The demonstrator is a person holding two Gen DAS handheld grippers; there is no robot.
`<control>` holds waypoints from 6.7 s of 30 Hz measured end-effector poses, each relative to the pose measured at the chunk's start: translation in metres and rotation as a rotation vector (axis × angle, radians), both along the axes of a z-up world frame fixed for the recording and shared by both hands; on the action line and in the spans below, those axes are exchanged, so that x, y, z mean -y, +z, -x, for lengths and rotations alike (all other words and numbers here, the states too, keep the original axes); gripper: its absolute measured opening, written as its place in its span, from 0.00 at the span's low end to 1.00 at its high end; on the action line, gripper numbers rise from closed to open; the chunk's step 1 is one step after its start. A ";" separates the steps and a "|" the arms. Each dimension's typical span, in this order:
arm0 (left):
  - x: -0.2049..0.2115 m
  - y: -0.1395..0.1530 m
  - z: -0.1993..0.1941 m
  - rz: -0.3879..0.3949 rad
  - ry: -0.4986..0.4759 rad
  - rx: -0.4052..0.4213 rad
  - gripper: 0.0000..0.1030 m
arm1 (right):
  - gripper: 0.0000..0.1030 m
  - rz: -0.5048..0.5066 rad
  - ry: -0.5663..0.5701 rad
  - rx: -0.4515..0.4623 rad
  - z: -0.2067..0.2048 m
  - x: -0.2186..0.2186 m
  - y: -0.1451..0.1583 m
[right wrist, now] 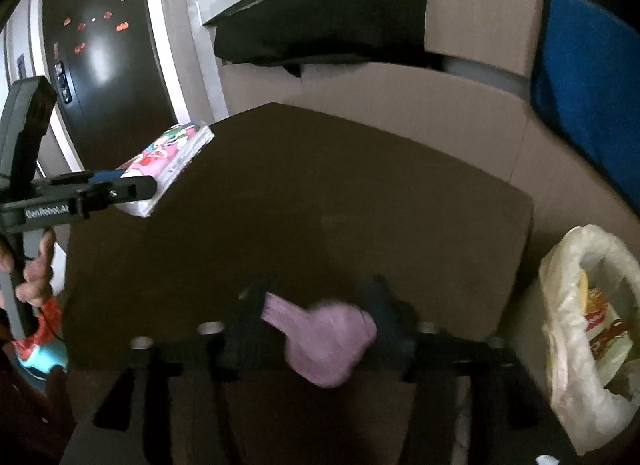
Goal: Collect trash
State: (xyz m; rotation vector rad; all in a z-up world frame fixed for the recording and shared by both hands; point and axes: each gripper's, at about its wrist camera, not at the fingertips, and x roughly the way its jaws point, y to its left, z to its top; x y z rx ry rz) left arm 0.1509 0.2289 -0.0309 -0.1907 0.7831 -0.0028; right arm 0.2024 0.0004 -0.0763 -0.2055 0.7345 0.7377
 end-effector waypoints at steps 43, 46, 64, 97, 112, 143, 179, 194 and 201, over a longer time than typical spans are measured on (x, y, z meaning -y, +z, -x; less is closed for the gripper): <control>0.121 0.136 -0.020 -0.176 -0.060 0.434 0.50 | 0.35 -0.160 -0.243 0.377 -0.019 0.088 0.152; 0.144 0.141 -0.026 -0.167 -0.095 0.463 0.50 | 0.35 -0.157 -0.279 0.409 -0.018 0.109 0.164; 0.290 0.108 -0.072 -0.037 -0.333 0.420 0.50 | 0.35 -0.129 -0.565 0.414 -0.006 0.248 0.156; 0.330 -0.006 -0.161 0.081 -0.449 0.081 0.51 | 0.35 -0.160 -0.654 0.158 -0.068 0.281 0.053; 0.304 0.018 -0.152 0.153 -0.440 0.081 0.55 | 0.60 -0.179 -0.742 0.113 -0.041 0.282 0.050; 0.211 0.055 0.183 -0.153 -0.112 0.317 0.55 | 0.64 0.000 -0.785 0.412 0.267 0.169 0.093; 0.234 0.059 0.199 -0.200 -0.126 0.371 0.55 | 0.64 -0.065 -0.796 0.418 0.263 0.191 0.093; 0.236 0.060 0.199 -0.192 -0.147 0.388 0.55 | 0.64 -0.065 -0.804 0.440 0.267 0.188 0.098; 0.238 0.061 0.199 -0.193 -0.145 0.389 0.55 | 0.64 -0.064 -0.807 0.438 0.268 0.188 0.099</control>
